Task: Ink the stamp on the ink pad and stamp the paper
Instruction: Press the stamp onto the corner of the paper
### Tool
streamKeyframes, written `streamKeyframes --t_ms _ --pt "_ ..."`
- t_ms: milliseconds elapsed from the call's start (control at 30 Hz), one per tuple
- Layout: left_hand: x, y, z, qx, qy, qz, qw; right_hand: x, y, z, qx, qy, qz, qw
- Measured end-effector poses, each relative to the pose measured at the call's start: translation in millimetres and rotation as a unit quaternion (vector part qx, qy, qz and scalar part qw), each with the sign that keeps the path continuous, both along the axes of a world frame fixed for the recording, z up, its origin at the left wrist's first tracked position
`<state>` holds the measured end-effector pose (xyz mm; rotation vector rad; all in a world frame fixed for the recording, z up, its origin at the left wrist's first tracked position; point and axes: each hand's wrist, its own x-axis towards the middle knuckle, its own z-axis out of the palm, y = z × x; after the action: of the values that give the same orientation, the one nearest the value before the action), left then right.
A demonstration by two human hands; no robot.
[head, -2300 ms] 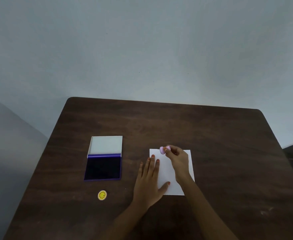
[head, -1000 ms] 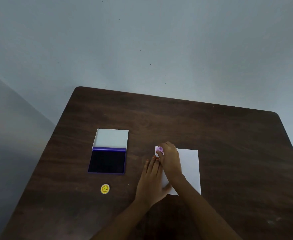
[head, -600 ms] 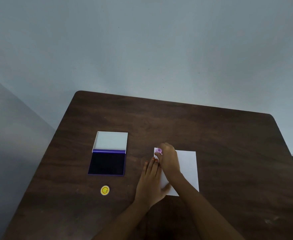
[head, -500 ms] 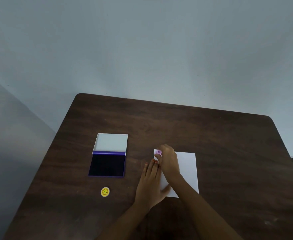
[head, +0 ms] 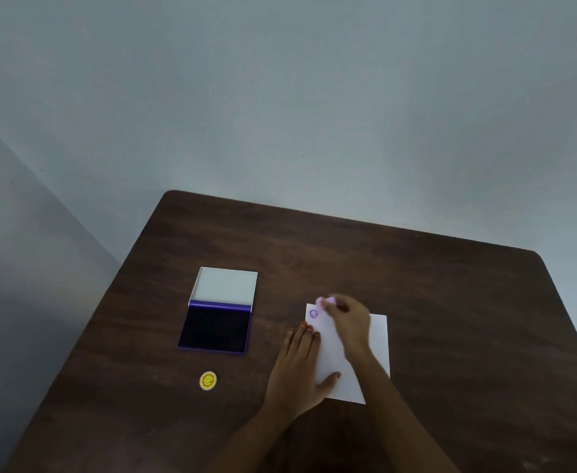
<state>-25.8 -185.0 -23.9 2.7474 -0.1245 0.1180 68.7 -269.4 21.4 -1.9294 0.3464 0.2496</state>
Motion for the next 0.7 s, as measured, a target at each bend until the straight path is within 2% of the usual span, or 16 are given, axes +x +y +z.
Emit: streamKeyframes --t_ms 67,100,167,200,233,367,700 --pt "-1 1 1 0.013 0.022 -0.002 1.0 1 -15 4 0.159 0.067 -0.123 0.977" --pt "-1 0 -1 0.009 0.035 -0.005 0.999 5 -23 4 0.248 0.116 -0.183 0.944" --pt "1 -3 -6 -0.022 0.052 -0.004 0.998 10 -36 5 0.419 0.185 -0.279 0.844" --pt "1 -2 -5 -0.035 0.054 0.003 0.998 11 -39 7 0.469 0.193 -0.301 0.807" --pt "1 -2 -4 -0.036 0.052 0.006 0.998 12 -42 8 0.491 0.198 -0.306 0.791" --pt "2 -1 -2 -0.008 0.046 -0.001 0.999 11 -46 9 0.506 0.211 -0.298 0.782" --pt "0 0 -5 -0.056 0.046 0.009 0.997 -3 -39 17 0.515 0.209 -0.278 0.783"
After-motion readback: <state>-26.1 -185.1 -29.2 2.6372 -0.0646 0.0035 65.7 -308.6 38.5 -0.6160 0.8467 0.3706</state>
